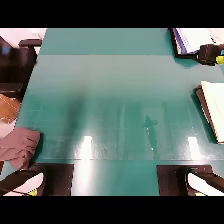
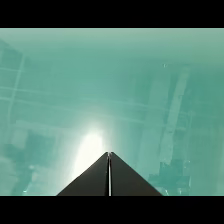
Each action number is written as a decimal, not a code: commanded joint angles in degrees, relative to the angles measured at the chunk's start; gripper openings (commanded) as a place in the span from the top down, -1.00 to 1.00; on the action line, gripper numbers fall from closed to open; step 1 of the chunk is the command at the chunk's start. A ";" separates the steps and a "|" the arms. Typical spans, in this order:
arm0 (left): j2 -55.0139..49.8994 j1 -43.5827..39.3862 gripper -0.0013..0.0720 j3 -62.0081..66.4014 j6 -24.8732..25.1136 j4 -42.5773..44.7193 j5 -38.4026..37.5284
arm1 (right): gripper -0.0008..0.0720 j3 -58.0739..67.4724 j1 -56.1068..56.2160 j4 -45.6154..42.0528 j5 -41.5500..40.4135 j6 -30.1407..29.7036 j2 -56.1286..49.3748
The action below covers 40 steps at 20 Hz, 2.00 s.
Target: Fold the shirts.
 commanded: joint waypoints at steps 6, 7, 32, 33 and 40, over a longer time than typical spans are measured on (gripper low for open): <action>8.70 18.10 -0.87 -39.36 -2.32 9.55 -2.05 | 0.94 0.07 0.07 0.07 0.28 0.02 -0.02; 8.70 18.88 -0.87 -42.69 -2.62 9.55 -0.98 | 0.94 0.07 0.07 0.07 0.28 0.02 -0.02; 14.67 -2.23 0.91 -1.33 -4.39 1.25 -2.64 | 0.94 4.00 0.07 0.09 -7.74 0.02 6.14; 13.75 -6.80 0.91 3.17 -4.37 1.36 -2.54 | 0.94 6.05 0.07 0.09 -7.39 0.02 6.08; -3.21 -30.58 0.91 16.61 -2.05 4.59 -1.68 | 0.94 22.49 0.07 0.00 1.53 0.04 -0.07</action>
